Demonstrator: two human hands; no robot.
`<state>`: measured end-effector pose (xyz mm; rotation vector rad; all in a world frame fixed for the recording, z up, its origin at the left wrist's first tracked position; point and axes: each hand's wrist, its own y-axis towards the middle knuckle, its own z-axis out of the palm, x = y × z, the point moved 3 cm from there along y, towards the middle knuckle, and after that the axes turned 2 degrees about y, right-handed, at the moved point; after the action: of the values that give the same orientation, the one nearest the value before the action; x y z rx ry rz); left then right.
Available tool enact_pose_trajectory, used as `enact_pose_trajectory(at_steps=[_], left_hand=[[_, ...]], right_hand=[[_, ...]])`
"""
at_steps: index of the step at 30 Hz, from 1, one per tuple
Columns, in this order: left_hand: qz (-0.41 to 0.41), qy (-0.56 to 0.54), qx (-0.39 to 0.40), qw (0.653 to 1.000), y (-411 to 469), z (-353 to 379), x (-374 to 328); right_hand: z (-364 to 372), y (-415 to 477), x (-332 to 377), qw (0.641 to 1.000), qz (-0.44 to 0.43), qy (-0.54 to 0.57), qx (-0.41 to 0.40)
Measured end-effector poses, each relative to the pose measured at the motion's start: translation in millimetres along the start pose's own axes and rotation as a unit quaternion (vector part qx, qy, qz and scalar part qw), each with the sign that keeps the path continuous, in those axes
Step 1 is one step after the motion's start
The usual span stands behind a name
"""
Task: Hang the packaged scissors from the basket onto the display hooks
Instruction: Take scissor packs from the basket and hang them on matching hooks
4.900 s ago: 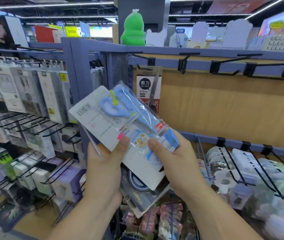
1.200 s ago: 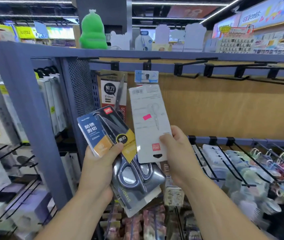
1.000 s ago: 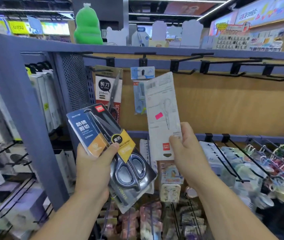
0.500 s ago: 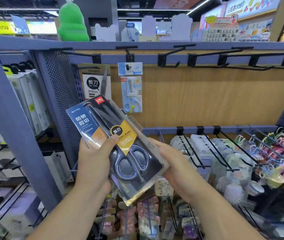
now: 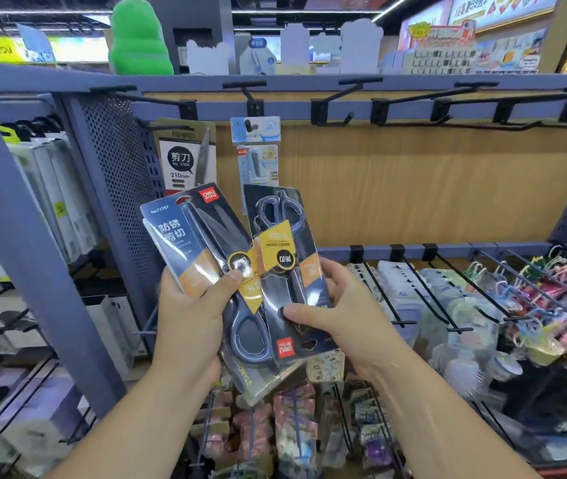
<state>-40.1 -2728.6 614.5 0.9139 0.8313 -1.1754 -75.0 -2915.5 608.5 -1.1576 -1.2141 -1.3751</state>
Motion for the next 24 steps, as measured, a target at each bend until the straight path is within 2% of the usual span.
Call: enact_pose_trajectory(at_steps=[5, 10, 13, 17, 20, 24], left_hand=[[0.007, 0.025, -0.017, 1.000, 0.5, -6.4, 4.7], [0.013, 0.046, -0.031, 0.998, 2.4, -15.2, 3.5], [0.011, 0.053, -0.034, 0.998, 4.9, -18.0, 0.3], [0.008, 0.056, -0.036, 0.998, 9.2, -22.0, -2.2], [0.008, 0.057, -0.035, 0.998, 10.2, -21.1, -2.6], [0.008, 0.063, -0.029, 0.998, 12.5, -16.2, -2.4]], right_hand=[[0.3, -2.0, 6.2, 0.996, -0.035, -0.076, -0.025], [-10.0, -0.1, 10.0, 0.988, -0.013, -0.152, 0.024], [-19.3, 1.3, 14.4, 0.992, 0.021, -0.122, 0.028], [-47.9, 7.2, 29.1, 0.992, 0.000, -0.102, -0.071], [-68.5, 10.2, 42.6, 0.988, -0.053, -0.036, -0.141], [-79.5, 14.7, 68.5, 0.972, -0.130, 0.062, -0.184]])
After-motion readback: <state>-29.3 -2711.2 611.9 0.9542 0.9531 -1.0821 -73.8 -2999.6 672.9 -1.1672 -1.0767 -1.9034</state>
